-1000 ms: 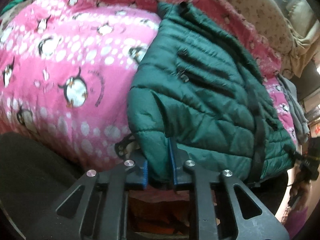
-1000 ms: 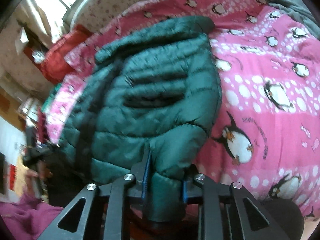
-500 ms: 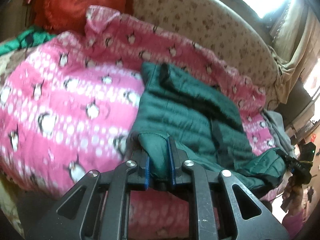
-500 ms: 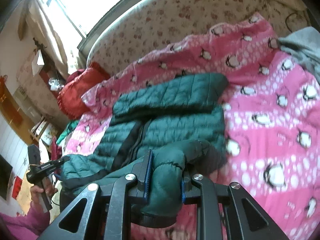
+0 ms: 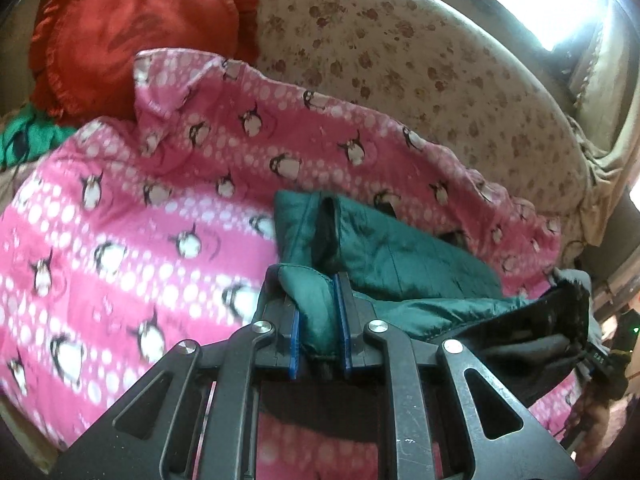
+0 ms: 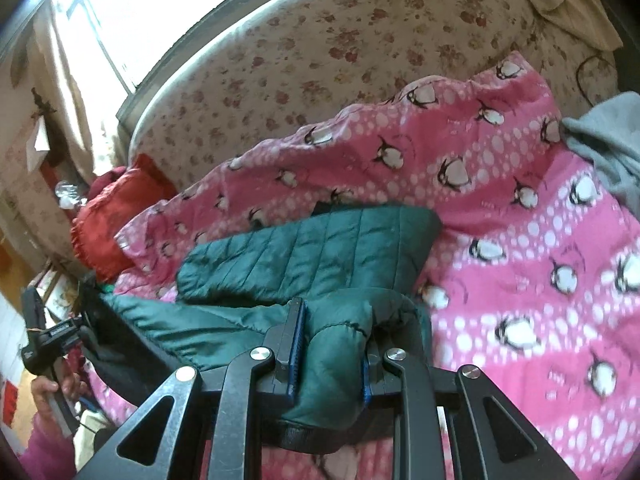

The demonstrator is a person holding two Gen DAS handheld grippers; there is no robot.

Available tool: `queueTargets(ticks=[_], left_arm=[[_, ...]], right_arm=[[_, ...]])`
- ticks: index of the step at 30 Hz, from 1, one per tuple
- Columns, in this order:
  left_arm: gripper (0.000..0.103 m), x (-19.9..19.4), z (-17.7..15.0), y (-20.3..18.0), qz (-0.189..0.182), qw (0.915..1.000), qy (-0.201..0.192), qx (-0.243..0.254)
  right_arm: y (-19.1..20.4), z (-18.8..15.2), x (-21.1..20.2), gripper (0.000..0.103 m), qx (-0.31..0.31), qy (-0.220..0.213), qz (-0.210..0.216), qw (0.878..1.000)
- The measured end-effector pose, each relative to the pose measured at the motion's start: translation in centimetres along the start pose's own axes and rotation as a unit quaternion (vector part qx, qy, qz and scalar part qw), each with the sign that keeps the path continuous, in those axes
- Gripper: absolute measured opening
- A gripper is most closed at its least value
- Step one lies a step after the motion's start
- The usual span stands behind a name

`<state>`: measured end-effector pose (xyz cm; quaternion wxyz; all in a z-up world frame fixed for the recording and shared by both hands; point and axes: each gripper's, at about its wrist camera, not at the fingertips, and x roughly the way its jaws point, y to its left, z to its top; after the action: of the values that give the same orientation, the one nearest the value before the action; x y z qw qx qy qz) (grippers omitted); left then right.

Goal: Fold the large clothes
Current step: 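Grasp the jacket hem with both grippers and lift it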

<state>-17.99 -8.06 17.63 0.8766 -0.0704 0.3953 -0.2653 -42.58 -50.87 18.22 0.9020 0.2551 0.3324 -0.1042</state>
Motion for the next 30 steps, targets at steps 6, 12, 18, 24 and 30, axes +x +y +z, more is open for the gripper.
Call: queueTargets(ticks=[6, 12, 18, 24, 30], left_arm=[[0.014, 4.7, 3.5, -0.9, 0.035, 0.9994, -0.005, 0.000], [0.014, 10.8, 5.5, 0.0, 0.055, 0.9978, 0.025, -0.026], [0.015, 15.3, 6.4, 0.4, 0.054, 0.9969, 0.044, -0.038], [0.018, 17.4, 6.1, 0.8, 0.040, 0.9964, 0.057, -0.048], [0.032, 15.7, 6.7, 1.3, -0.004, 0.9964, 0.065, -0.055]], right_arm=[[-0.7, 3.4, 4.5, 0.021, 0.000, 0.010, -0.042, 0.999], [-3.2, 5.6, 9.5, 0.020, 0.024, 0.020, -0.055, 0.998], [-4.5, 6.4, 13.9, 0.020, 0.038, 0.030, -0.070, 0.996], [-6.3, 5.3, 16.7, 0.024, 0.094, 0.024, -0.079, 0.992], [-7.2, 7.1, 15.2, 0.032, 0.122, 0.009, -0.043, 0.992]])
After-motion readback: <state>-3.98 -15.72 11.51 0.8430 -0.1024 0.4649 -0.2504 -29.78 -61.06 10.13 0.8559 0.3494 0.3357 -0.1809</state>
